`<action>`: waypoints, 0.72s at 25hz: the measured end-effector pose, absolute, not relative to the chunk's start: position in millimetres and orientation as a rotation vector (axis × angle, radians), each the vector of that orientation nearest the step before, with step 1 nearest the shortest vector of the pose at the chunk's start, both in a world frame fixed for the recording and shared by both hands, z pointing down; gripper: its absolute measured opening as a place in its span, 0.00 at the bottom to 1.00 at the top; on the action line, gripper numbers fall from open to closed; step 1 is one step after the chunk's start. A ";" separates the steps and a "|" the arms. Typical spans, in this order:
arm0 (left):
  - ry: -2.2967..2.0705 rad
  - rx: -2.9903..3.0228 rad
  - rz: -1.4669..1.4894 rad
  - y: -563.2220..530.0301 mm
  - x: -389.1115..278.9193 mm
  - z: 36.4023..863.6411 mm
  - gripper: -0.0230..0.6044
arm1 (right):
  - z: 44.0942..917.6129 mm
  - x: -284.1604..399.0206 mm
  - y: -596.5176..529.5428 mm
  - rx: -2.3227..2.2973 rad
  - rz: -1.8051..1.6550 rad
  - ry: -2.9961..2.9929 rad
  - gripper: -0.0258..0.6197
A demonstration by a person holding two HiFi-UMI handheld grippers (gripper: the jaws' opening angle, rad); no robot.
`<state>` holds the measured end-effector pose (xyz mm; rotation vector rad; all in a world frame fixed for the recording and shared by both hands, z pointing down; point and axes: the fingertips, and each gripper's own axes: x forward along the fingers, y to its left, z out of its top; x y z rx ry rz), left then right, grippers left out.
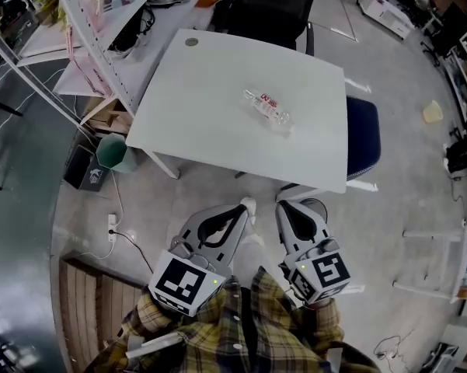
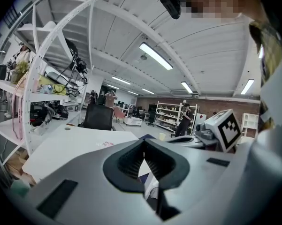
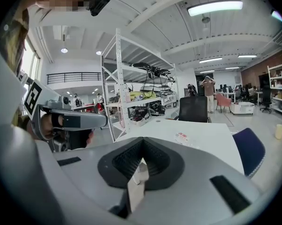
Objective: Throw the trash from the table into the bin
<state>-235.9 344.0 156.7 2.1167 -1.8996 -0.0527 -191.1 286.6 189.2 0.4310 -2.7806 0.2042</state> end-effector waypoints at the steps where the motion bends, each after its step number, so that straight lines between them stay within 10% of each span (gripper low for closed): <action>1: -1.903 2.119 -0.045 336.8 -241.2 157.7 0.05 | 189.6 -197.9 278.6 0.422 0.202 -2.782 0.04; 18: -1.964 2.093 -0.015 148.0 -307.7 138.2 0.05 | 180.8 -274.6 93.5 0.281 0.164 -2.798 0.04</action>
